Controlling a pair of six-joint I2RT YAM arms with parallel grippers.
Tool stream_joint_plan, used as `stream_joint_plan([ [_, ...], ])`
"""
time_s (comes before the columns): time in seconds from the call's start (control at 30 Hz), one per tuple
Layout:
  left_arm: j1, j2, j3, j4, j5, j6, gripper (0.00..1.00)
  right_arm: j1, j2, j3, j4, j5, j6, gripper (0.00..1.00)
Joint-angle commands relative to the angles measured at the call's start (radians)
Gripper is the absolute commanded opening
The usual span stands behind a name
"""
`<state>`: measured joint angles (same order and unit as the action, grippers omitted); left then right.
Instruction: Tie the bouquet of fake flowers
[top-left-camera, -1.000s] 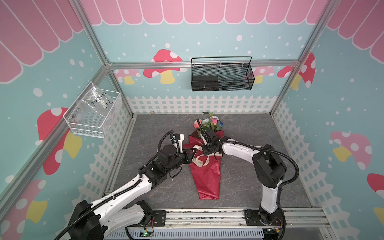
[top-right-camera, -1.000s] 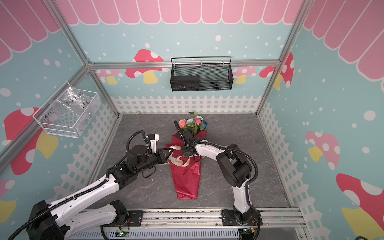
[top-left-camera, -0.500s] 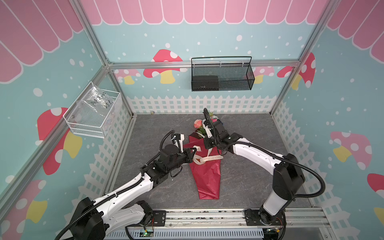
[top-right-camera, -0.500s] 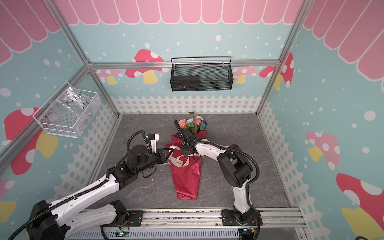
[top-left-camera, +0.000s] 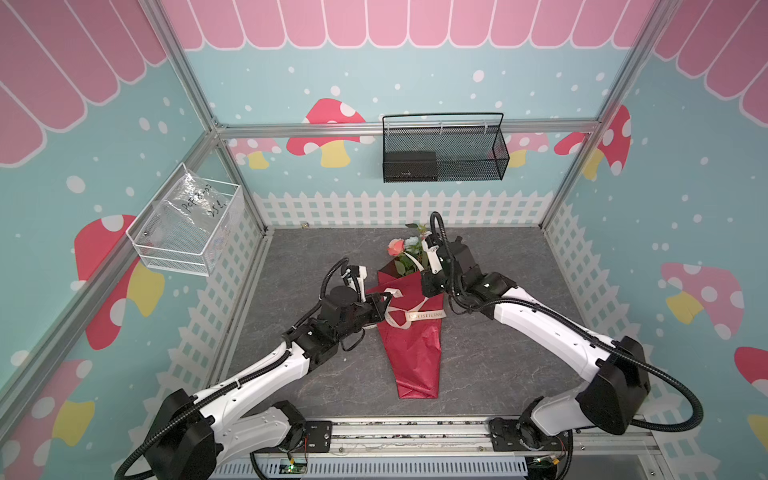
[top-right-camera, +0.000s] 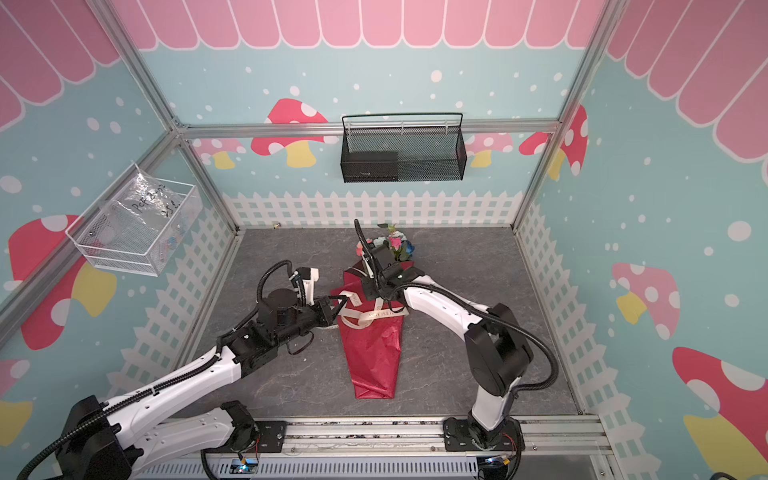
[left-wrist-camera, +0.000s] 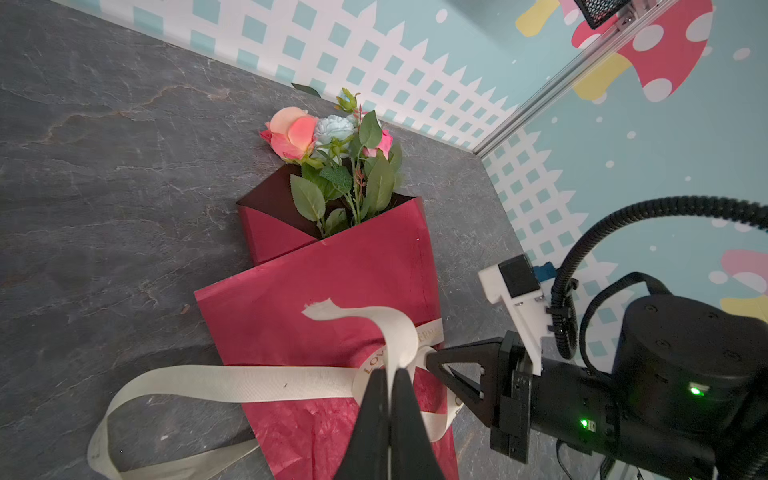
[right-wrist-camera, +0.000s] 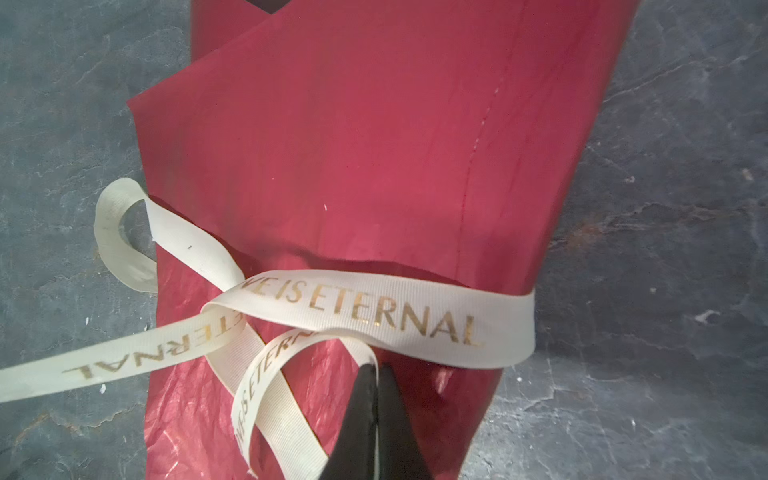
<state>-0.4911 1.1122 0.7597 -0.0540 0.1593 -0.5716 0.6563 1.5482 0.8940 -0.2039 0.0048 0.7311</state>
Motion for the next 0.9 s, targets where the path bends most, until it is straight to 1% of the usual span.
stream_joint_plan([
  [0.0,-0.024,-0.016,0.039,-0.037,-0.031,0.001,0.00,0.009,-0.007,-0.038,0.017,-0.009,0.024,0.00],
  [0.13,-0.055,-0.045,0.057,-0.053,-0.042,-0.002,0.00,0.022,0.010,-0.044,0.051,-0.017,0.038,0.00],
  [0.23,-0.071,-0.072,0.073,-0.066,-0.049,-0.002,0.00,0.032,0.016,-0.037,0.081,-0.002,0.046,0.00],
  [0.37,-0.091,-0.093,0.081,-0.069,-0.052,-0.008,0.00,0.033,0.028,-0.028,0.138,0.088,0.063,0.00],
  [0.6,-0.127,-0.107,0.097,-0.067,-0.048,-0.018,0.00,0.032,0.110,0.028,0.188,0.257,0.099,0.00],
  [0.7,-0.144,-0.109,0.104,-0.066,-0.051,-0.023,0.00,0.032,0.117,0.040,0.216,0.284,0.133,0.00],
  [0.8,-0.160,-0.106,0.107,-0.054,-0.049,-0.031,0.00,0.032,0.099,0.030,0.288,0.277,0.160,0.00],
  [0.87,-0.171,-0.103,0.108,-0.044,-0.045,-0.037,0.00,0.033,0.098,0.036,0.303,0.278,0.178,0.00],
])
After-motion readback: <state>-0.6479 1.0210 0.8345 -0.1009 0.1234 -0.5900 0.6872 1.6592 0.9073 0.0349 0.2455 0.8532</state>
